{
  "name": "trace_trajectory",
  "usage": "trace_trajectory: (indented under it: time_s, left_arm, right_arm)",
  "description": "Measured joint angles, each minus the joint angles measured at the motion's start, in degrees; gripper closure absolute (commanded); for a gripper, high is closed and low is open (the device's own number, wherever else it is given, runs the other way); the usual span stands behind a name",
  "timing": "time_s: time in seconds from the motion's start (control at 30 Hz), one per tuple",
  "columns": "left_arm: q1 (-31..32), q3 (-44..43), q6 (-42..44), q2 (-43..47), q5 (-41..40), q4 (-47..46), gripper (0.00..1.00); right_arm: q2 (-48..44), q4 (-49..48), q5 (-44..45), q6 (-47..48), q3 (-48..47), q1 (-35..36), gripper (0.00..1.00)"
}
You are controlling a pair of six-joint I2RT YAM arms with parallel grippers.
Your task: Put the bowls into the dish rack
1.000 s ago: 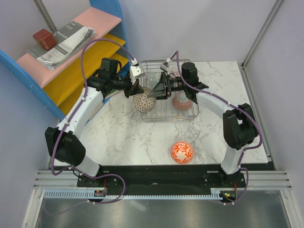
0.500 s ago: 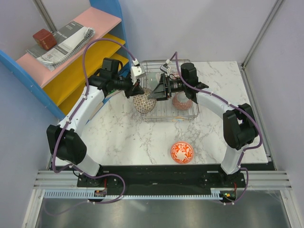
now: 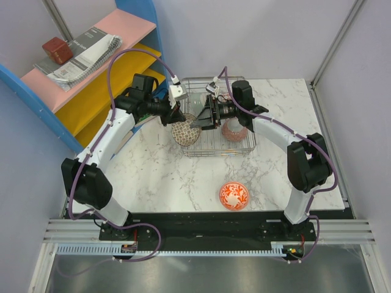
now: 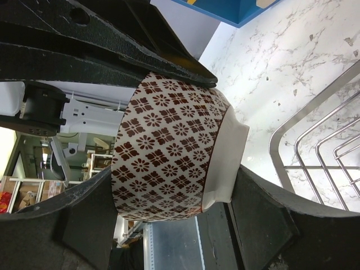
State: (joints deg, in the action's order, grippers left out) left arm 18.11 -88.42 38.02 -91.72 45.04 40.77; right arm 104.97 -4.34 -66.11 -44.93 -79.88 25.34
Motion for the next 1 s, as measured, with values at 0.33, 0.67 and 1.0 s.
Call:
trace_trajectory:
  time_s: [0.33,0.67,1.0]
  left_arm:
    - [-0.04,-0.15,-0.35,-0.59,1.46,0.26,0.28]
    - [-1.09,-0.15,-1.38,-0.59,2.29,0.24,0.00]
    - [-11.08,4.09,-8.04,1.90,4.72,-4.72,0.00]
  right_arm:
    - [0.04,5.95,4.09,5.29,-0.55,0.46,1.00]
    - [0.11,13.73,9.92,11.10,-2.91,0.52,1.00]
    - [0.11,25.09,19.96,19.10,-7.50,0.55,1.00]
